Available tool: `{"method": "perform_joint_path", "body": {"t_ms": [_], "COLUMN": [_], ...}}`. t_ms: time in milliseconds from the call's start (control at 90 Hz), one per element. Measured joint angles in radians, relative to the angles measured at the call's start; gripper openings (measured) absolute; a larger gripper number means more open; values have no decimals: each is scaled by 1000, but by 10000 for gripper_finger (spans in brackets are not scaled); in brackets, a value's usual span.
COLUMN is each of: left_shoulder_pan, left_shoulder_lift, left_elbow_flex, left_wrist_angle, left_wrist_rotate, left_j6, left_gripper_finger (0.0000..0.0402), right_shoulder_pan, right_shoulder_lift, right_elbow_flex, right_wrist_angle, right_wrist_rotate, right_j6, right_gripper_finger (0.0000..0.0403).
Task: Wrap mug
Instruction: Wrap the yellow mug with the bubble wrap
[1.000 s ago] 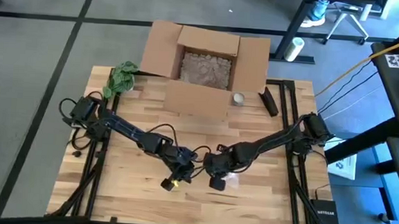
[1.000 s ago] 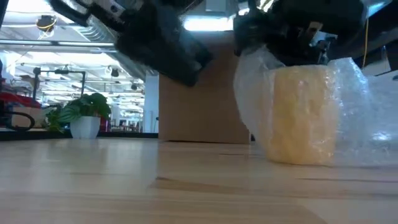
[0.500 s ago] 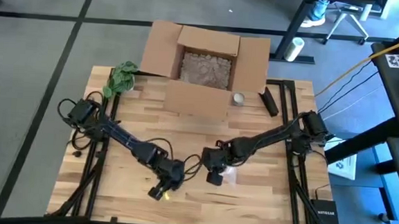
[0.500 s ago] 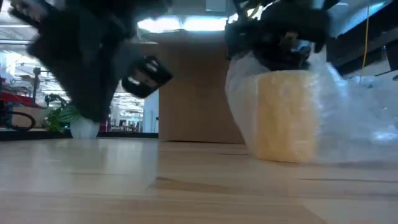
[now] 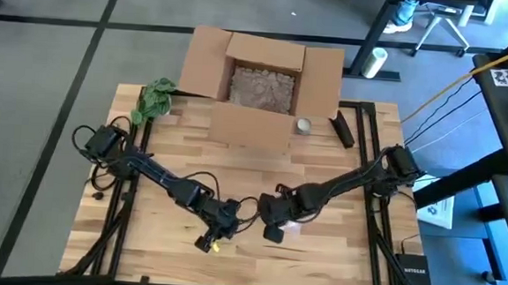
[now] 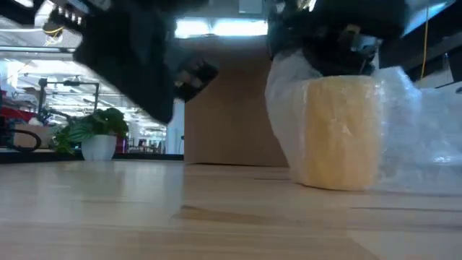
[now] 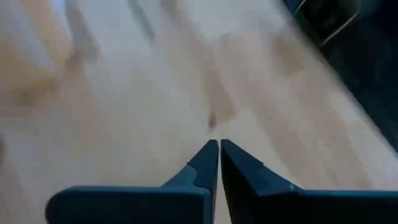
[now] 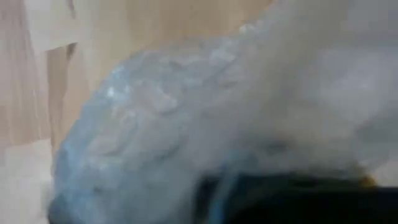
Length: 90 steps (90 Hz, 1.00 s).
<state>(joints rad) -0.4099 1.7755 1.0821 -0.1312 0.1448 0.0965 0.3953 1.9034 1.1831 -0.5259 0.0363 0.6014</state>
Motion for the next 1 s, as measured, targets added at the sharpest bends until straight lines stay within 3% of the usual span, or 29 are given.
{"method": "perform_joint_path", "body": {"t_ms": [333, 500, 689, 1000], "left_shoulder_pan": [-60, -102, -125, -168], "left_shoulder_lift": [-164, -242, -282, -281], "left_elbow_flex": [2, 2, 2, 2], "left_wrist_angle": [102, -14, -199, -201], "left_wrist_rotate": [-6, -132, -308, -321], "left_j6": [149, 141, 22, -7], "left_gripper_finger": [0, 0, 0, 0], "right_shoulder_pan": [-83, -167, -220, -161], "right_shoulder_lift": [0, 0, 6, 7], "right_elbow_flex": [0, -1, 13, 17], "right_wrist_angle": [2, 27, 44, 32], "right_wrist_rotate": [-57, -81, -92, -94], "right_j6": [-80, -137, -169, -139], "right_gripper_finger": [0, 0, 0, 0]}}
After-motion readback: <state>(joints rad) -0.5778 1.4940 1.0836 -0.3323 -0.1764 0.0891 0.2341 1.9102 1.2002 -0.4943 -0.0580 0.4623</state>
